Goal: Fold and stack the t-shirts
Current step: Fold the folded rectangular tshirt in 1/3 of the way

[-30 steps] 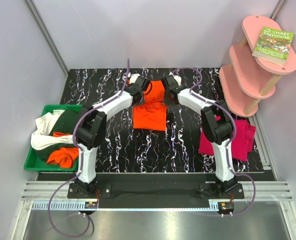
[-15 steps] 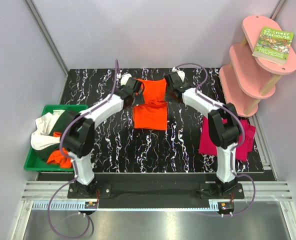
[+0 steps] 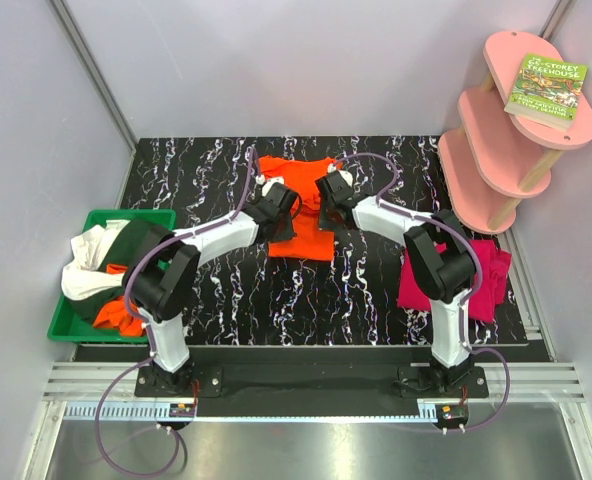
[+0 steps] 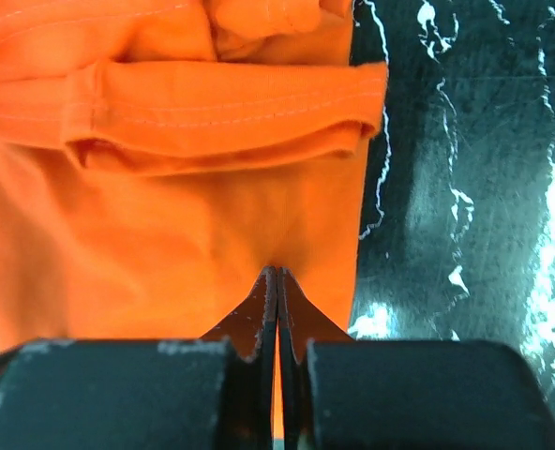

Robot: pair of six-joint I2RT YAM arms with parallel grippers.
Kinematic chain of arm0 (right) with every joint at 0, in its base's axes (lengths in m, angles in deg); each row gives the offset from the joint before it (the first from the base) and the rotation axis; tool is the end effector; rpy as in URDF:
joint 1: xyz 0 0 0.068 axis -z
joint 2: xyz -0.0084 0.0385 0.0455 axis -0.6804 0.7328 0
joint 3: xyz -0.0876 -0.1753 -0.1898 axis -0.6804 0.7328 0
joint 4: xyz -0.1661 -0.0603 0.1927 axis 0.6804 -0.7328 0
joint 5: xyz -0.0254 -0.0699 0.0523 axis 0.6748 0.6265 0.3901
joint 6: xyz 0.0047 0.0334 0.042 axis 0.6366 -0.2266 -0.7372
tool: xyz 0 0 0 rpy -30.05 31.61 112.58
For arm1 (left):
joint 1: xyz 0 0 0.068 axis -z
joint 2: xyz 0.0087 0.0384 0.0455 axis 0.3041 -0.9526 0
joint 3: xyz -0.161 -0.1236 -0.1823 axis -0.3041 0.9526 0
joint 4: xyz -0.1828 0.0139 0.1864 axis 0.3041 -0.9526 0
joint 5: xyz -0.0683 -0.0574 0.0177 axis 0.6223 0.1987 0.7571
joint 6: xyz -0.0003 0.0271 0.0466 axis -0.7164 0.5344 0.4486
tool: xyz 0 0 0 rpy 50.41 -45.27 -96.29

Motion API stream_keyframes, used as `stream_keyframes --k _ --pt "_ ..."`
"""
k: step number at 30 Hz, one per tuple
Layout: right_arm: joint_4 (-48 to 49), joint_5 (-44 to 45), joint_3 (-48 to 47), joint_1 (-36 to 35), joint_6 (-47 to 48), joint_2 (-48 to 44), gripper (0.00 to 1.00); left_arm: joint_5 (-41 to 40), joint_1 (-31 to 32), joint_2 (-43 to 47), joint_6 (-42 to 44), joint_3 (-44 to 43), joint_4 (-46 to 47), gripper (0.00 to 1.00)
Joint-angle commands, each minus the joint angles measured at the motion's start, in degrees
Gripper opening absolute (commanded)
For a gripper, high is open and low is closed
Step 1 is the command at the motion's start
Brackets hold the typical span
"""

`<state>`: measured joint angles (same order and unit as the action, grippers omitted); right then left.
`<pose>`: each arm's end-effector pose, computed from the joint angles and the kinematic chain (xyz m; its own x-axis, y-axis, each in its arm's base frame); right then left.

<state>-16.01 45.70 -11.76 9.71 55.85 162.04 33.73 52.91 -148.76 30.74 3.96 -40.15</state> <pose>0.3698 0.2350 0.1765 -0.8134 0.0635 -0.5782 -0.0616 0.9791 0.1941 0.3230 -0.2180 0.1930 -0.7973 -0.1835 -0.5749 -0.0575 0.9714 -0.2303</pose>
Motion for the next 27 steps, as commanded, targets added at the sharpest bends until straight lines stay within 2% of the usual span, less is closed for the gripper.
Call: stream_keyframes --k 1,15,27 --pt "1.62 -0.36 -5.16 0.12 -0.13 1.78 0.00 2.89 -0.04 -0.81 -0.57 -0.04 3.53 0.04" --pt "-2.51 1.13 -18.00 0.47 1.28 11.81 0.00 3.41 -0.04 -2.30 -0.83 1.99 2.30 0.03" --pt "-4.79 1.40 -32.58 6.18 1.54 18.40 0.00 3.41 -0.04 -2.57 -0.83 2.60 0.98 0.03"
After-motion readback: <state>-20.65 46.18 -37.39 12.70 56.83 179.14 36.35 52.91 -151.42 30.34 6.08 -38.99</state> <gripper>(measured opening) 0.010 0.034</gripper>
